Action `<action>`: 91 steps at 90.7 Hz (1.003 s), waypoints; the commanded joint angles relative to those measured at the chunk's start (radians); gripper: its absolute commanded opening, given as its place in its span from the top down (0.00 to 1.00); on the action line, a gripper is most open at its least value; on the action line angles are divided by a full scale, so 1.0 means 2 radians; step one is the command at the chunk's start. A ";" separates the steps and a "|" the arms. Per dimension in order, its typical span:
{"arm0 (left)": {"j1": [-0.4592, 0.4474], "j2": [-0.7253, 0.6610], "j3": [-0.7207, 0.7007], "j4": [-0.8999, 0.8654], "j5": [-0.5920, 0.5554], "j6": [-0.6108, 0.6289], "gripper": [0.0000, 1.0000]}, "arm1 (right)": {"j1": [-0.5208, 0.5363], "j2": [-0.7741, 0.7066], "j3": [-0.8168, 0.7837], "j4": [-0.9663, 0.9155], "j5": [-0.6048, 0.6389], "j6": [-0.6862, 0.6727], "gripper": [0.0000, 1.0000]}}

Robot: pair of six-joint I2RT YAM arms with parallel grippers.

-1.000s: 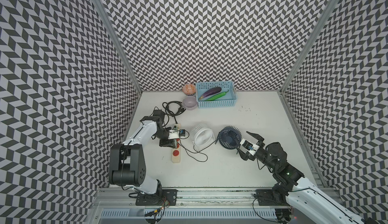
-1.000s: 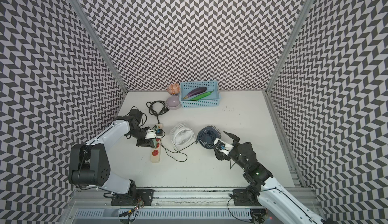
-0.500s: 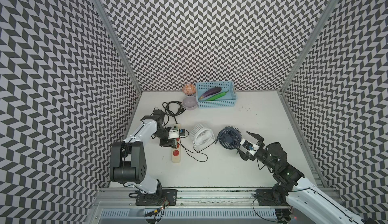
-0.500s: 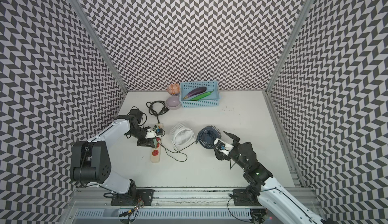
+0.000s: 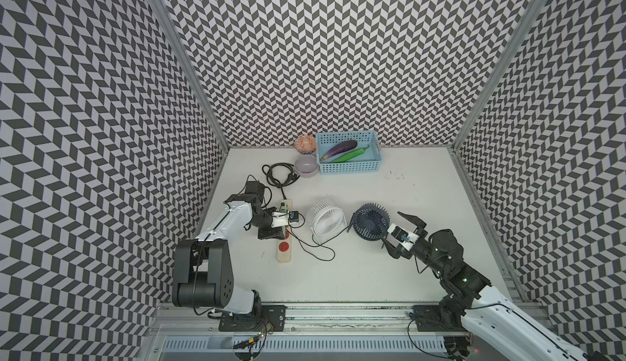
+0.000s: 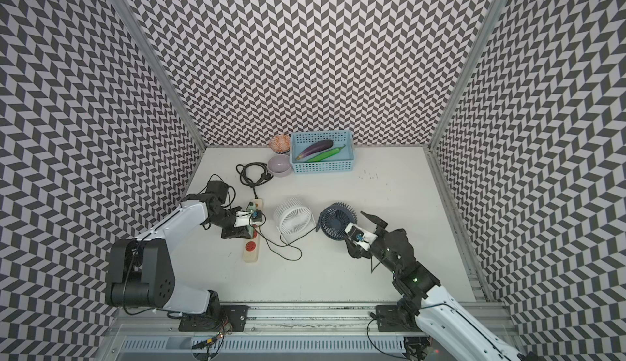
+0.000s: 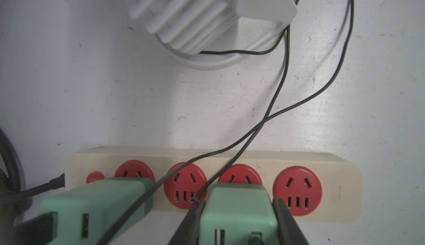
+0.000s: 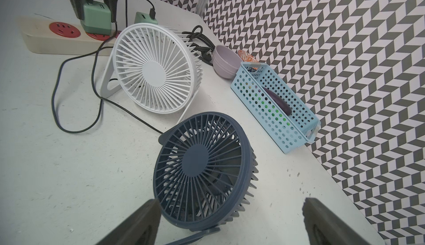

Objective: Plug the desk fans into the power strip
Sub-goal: Insert the plug into the socket.

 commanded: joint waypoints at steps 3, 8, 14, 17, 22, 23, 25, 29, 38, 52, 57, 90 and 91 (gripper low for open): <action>-0.005 0.047 -0.002 0.001 -0.073 0.002 0.95 | -0.003 0.000 0.006 0.016 -0.004 -0.001 0.00; -0.005 0.043 0.014 -0.010 -0.069 0.003 0.91 | -0.003 -0.003 0.005 0.016 -0.004 -0.001 0.00; -0.006 0.037 0.029 -0.020 -0.065 0.004 0.85 | -0.003 -0.004 0.004 0.018 -0.004 -0.002 0.00; -0.006 0.034 0.033 -0.024 -0.064 0.004 0.81 | -0.003 -0.004 0.004 0.018 -0.004 -0.002 0.01; -0.007 0.027 0.040 -0.029 -0.062 0.005 0.73 | -0.003 -0.005 0.004 0.019 -0.004 -0.001 0.00; -0.007 0.026 0.041 -0.029 -0.062 0.005 0.72 | -0.003 -0.006 0.004 0.019 -0.004 -0.002 0.00; -0.007 0.023 0.043 -0.031 -0.060 0.006 0.69 | -0.003 -0.007 0.003 0.018 -0.004 -0.001 0.00; -0.008 0.017 0.046 -0.035 -0.057 0.008 0.65 | -0.003 -0.009 0.002 0.018 -0.003 -0.002 0.00; -0.009 0.007 0.055 -0.045 -0.046 0.009 0.56 | -0.003 -0.012 0.001 0.019 -0.003 -0.002 0.00; -0.011 -0.010 0.064 -0.056 -0.028 0.013 0.48 | -0.003 -0.012 0.001 0.019 -0.003 -0.002 0.00; -0.011 -0.018 0.064 -0.058 -0.021 0.016 0.43 | -0.003 -0.012 0.001 0.019 -0.003 -0.002 0.00; -0.011 -0.053 0.073 -0.091 0.006 0.026 0.27 | -0.004 -0.010 0.002 0.019 -0.004 -0.004 0.00; -0.011 -0.055 0.073 -0.093 0.007 0.026 0.27 | -0.004 -0.010 0.002 0.019 -0.004 -0.004 0.00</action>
